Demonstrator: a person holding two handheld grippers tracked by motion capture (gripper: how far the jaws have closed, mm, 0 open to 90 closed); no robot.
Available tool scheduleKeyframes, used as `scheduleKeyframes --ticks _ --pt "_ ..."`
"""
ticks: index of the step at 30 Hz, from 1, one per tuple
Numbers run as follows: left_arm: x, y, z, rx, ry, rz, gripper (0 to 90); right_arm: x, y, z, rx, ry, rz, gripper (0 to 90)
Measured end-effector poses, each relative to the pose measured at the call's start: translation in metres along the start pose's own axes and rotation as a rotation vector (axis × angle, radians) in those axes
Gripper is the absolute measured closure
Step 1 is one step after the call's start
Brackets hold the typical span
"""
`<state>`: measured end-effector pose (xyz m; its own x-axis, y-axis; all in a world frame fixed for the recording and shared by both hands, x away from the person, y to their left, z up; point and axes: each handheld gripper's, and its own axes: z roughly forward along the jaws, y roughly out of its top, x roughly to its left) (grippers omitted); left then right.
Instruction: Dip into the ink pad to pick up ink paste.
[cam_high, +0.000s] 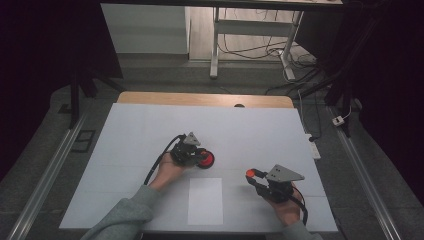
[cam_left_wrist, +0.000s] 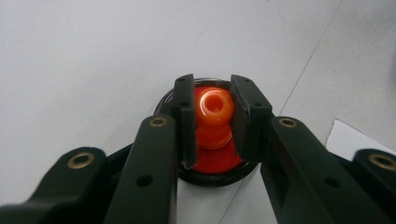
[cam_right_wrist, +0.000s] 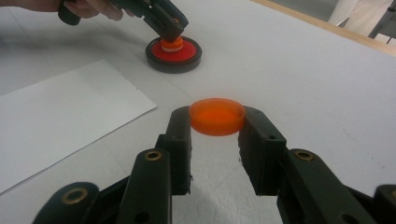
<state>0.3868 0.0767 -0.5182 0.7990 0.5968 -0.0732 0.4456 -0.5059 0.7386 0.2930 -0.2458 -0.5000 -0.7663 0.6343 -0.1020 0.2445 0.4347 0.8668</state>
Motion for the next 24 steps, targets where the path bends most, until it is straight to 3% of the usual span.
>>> scheduleKeyframes --ticks 3,12,19,24 --pt "0.000 0.001 -0.004 -0.025 0.003 0.010 72.1 0.000 0.000 0.000 -0.001 0.000 0.000 64.5" --pt "-0.001 0.009 -0.022 -0.100 -0.012 -0.011 72.0 0.000 0.000 -0.001 -0.004 -0.003 -0.003 64.5" --pt "0.002 0.008 -0.023 -0.111 -0.010 -0.033 72.0 0.000 0.000 -0.001 0.006 -0.010 -0.005 64.4" --pt "0.002 0.006 -0.016 -0.088 -0.005 -0.031 72.0 0.000 0.000 -0.001 0.005 -0.011 -0.004 64.5"
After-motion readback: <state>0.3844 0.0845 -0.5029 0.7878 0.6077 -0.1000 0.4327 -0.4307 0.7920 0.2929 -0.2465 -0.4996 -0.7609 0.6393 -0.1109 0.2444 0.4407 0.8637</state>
